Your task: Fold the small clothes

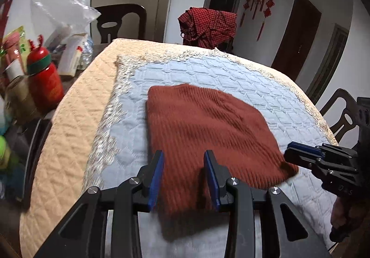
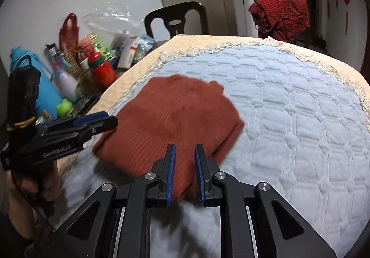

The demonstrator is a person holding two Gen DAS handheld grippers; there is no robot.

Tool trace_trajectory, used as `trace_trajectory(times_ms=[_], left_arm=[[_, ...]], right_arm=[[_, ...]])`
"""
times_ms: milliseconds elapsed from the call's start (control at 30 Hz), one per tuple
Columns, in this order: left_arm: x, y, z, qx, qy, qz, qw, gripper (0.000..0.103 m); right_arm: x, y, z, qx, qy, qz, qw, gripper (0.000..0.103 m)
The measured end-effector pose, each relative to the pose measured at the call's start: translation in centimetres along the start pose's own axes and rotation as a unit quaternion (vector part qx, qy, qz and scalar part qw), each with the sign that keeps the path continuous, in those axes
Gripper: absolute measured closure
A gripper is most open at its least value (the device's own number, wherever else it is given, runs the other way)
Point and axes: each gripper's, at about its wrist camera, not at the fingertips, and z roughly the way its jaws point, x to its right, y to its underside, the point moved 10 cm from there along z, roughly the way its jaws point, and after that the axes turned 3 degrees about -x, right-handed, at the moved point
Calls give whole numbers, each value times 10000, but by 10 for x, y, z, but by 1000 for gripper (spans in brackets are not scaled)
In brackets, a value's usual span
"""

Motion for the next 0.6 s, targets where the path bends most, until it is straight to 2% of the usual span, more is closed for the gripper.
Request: trace_trajectory(times_ms=[233,333,433,600], left_arm=[[1,35,-18,-150,-201,50,9997,65],[5,47,-24,-210,-200,103,9995,64],[6,57,-28,-233,-229,146,9994,60],[6,69,-13,-421,-379,251,9981,57]], right_arm=[[-8,33,-11,-197,87,-155,9996,86],[-14,44,-17,-218,122,-232,9994,81],[-14,55,-22,-249,212,-277,9991,78],[-3,72,-13,-423,564,-332,9970,69]])
